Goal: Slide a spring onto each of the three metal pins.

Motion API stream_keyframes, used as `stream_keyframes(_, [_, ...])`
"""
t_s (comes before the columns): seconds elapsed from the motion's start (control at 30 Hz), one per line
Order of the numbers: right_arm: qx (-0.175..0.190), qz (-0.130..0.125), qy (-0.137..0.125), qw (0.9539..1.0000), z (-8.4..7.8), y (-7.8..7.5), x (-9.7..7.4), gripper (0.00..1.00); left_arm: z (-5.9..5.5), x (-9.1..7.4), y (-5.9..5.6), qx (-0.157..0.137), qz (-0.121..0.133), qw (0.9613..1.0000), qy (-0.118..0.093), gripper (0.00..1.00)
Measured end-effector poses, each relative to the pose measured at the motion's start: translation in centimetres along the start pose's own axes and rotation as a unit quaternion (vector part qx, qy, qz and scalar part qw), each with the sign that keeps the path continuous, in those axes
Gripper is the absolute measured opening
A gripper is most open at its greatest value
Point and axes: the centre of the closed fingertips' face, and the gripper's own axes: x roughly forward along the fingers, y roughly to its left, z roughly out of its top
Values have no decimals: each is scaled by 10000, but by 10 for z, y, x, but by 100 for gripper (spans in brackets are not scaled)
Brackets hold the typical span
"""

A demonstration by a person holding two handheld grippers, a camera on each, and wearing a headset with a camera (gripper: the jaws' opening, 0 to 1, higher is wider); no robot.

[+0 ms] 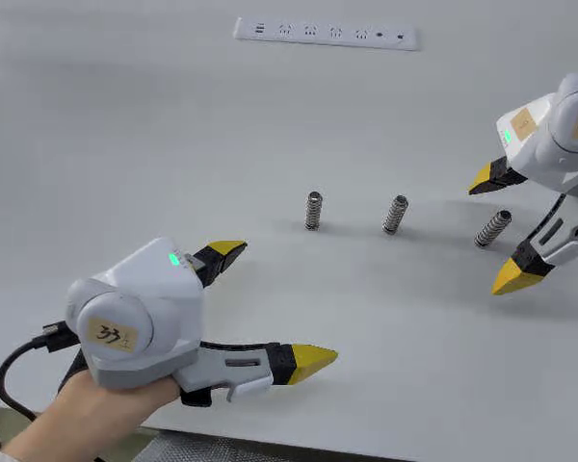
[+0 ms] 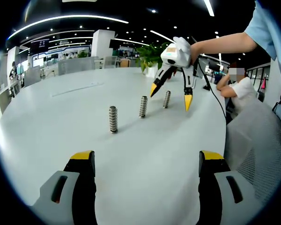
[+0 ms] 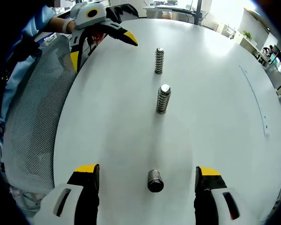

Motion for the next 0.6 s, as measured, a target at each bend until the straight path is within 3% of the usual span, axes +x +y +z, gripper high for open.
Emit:
stream_keyframes(0.23, [186,-194,-207,9994,-2,1,-1,99,2,0,-1,52,-34,10000,8,91])
stream_keyframes(0.43, [465,-332,-483,9972,-1,6,-7,99,5,-3,0,55,-13,10000,-2,91])
stream_keyframes(0.53, [793,-372,-873,9923,-1,7,-11,99,7,-5,0,97,-10,10000,1,91])
stream_keyframes(0.6, [814,-425,-906,9916,-2,10,-13,99,7,-6,0,122,-9,9999,21,91])
